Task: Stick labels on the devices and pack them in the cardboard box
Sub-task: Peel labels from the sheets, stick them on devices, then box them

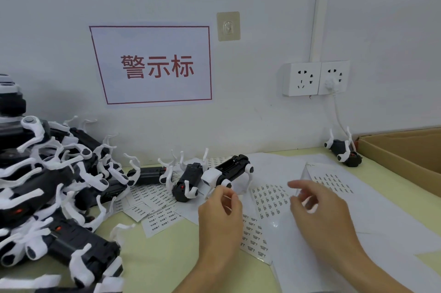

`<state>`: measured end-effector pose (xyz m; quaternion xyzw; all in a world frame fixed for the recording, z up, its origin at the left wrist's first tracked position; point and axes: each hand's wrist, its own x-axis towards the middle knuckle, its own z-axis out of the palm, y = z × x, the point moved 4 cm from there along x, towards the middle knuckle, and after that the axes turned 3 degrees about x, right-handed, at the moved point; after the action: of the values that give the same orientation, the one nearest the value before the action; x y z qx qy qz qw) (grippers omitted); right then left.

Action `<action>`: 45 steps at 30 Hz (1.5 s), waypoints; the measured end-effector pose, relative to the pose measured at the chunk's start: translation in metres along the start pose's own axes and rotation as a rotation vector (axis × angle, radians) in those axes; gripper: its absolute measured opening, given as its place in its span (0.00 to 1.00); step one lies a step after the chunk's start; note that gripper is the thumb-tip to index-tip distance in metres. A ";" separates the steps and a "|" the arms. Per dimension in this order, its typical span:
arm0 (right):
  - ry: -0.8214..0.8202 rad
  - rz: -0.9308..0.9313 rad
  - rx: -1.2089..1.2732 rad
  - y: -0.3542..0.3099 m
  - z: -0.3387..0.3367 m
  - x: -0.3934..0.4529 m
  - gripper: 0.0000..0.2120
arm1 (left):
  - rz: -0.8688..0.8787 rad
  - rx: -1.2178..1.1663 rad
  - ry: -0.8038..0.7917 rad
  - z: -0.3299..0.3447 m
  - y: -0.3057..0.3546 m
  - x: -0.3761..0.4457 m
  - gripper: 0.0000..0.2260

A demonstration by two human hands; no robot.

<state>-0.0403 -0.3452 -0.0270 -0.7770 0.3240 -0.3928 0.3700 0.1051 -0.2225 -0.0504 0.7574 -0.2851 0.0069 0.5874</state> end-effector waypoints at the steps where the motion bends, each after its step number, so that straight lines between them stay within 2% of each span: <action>1: -0.086 -0.001 0.113 -0.005 0.006 -0.005 0.11 | 0.007 -0.001 0.007 -0.001 0.001 0.000 0.09; 4: -0.414 0.023 0.292 -0.018 0.033 -0.027 0.14 | 0.034 0.009 0.037 -0.002 0.003 -0.002 0.09; 6: -0.523 0.040 0.333 -0.020 0.044 -0.037 0.17 | 0.053 0.020 0.048 -0.003 0.004 -0.003 0.09; 12: -0.553 0.086 0.419 -0.017 0.047 -0.037 0.23 | 0.142 0.058 0.029 -0.002 0.008 -0.005 0.10; 19: -0.645 0.082 0.639 -0.026 0.044 -0.035 0.25 | 0.219 0.004 -0.074 0.001 0.009 -0.006 0.10; 22: -0.640 0.115 0.685 -0.026 0.043 -0.033 0.23 | 0.235 -0.032 -0.135 0.003 0.013 -0.008 0.11; 25: -0.548 0.168 0.684 -0.018 0.039 -0.027 0.19 | 0.251 -0.050 -0.206 0.007 0.016 -0.010 0.17; 30: -0.370 0.226 0.612 -0.006 0.031 -0.015 0.12 | 0.156 -0.049 -0.246 0.010 0.011 -0.008 0.11; 35: -0.376 0.254 0.560 -0.002 0.033 -0.015 0.10 | 0.197 -0.039 -0.288 0.010 0.014 -0.010 0.09; 40: -0.388 0.266 0.490 -0.002 0.032 -0.016 0.09 | 0.227 -0.018 -0.266 0.011 0.011 -0.009 0.11; 45: -0.345 0.204 0.365 -0.003 0.031 -0.017 0.09 | 0.235 -0.016 -0.246 0.011 0.011 -0.008 0.10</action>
<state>-0.0214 -0.3199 -0.0435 -0.7163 0.2565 -0.2674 0.5913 0.0900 -0.2301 -0.0473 0.7091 -0.4416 -0.0196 0.5494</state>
